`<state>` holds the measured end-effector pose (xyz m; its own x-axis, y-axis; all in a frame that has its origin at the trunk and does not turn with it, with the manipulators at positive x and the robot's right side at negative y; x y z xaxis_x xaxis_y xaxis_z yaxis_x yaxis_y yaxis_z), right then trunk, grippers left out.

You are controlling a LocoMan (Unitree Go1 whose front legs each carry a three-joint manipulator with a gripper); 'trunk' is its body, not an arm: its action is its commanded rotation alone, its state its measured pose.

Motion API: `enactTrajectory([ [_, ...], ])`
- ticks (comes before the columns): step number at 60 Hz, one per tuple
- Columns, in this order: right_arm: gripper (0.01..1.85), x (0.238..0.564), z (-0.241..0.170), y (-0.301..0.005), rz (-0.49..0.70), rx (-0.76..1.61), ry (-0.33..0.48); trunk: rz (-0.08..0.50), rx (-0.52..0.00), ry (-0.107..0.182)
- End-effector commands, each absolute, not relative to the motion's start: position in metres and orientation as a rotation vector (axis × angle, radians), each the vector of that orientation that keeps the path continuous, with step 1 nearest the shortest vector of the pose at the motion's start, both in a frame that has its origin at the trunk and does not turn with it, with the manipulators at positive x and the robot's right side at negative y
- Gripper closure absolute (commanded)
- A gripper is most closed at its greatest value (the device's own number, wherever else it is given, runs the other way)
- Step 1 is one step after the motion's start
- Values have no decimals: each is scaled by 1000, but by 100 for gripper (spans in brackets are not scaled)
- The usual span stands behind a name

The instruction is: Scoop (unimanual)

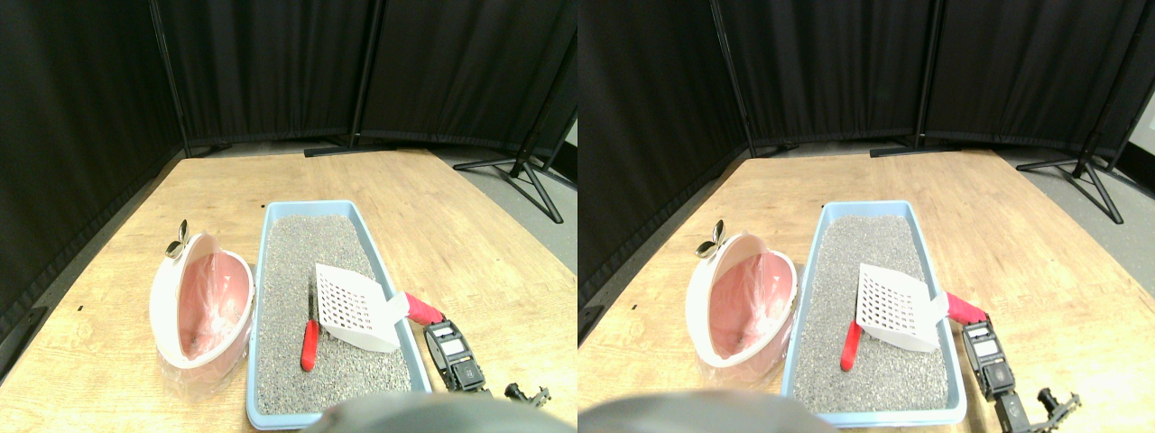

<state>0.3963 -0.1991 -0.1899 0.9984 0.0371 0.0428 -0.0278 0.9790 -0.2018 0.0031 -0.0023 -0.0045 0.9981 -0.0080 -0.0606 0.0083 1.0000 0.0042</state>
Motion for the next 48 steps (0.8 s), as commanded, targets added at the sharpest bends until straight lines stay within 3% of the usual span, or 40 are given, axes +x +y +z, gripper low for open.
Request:
enactTrajectory([
  [1, 141, 397, -182, -198, 27, -212, -86, -2, -1, 60],
  [13, 141, 400, -182, -199, 50, -186, -103, -3, 1, 64],
  [15, 143, 402, -183, -200, 90, -203, -145, -4, 2, 66],
  [28, 112, 404, -184, -200, 119, -77, -227, -9, 3, 73],
  [39, 90, 407, -184, -200, 135, 4, -169, -11, 3, 74],
  [48, 89, 412, -188, -199, 127, 28, -144, -10, 1, 77],
])
